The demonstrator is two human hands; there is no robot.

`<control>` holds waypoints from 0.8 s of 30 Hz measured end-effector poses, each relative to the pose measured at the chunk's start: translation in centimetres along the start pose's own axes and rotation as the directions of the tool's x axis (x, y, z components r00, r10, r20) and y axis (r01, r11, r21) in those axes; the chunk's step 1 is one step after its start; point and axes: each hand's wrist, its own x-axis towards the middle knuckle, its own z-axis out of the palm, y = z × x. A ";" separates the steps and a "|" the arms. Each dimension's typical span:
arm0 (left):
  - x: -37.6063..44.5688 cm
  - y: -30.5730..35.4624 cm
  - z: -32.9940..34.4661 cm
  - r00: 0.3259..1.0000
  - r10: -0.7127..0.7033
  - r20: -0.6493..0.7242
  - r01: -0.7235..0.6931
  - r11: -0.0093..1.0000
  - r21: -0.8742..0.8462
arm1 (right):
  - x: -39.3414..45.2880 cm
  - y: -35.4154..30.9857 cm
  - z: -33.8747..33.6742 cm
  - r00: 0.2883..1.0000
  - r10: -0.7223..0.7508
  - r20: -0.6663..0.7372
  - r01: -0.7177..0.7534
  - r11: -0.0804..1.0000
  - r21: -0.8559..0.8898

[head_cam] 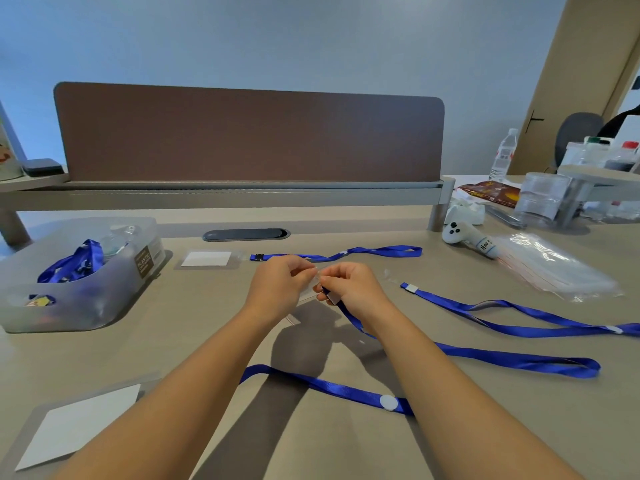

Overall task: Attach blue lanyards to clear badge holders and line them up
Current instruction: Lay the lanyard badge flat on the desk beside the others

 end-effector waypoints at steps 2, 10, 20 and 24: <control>0.1 -0.2 -0.2 1.000 -0.007 0.016 0.007 1.000 0.003 | 0.1 0.0 0.3 1.000 -0.014 0.000 0.014 1.000 -0.013; 0.1 -0.6 -1.1 0.998 0.013 0.055 -0.010 0.999 -0.047 | 0.2 -0.1 0.6 1.000 0.010 0.010 -0.010 0.999 0.033; 0.2 -0.8 -1.0 0.999 0.028 0.037 -0.029 1.000 0.002 | 0.3 -0.2 0.9 1.000 0.005 -0.003 -0.005 1.000 0.020; 0.2 -0.6 -1.1 1.000 0.031 -0.002 -0.031 1.000 -0.002 | 0.3 -0.5 1.3 1.000 -0.030 0.005 0.030 0.999 -0.013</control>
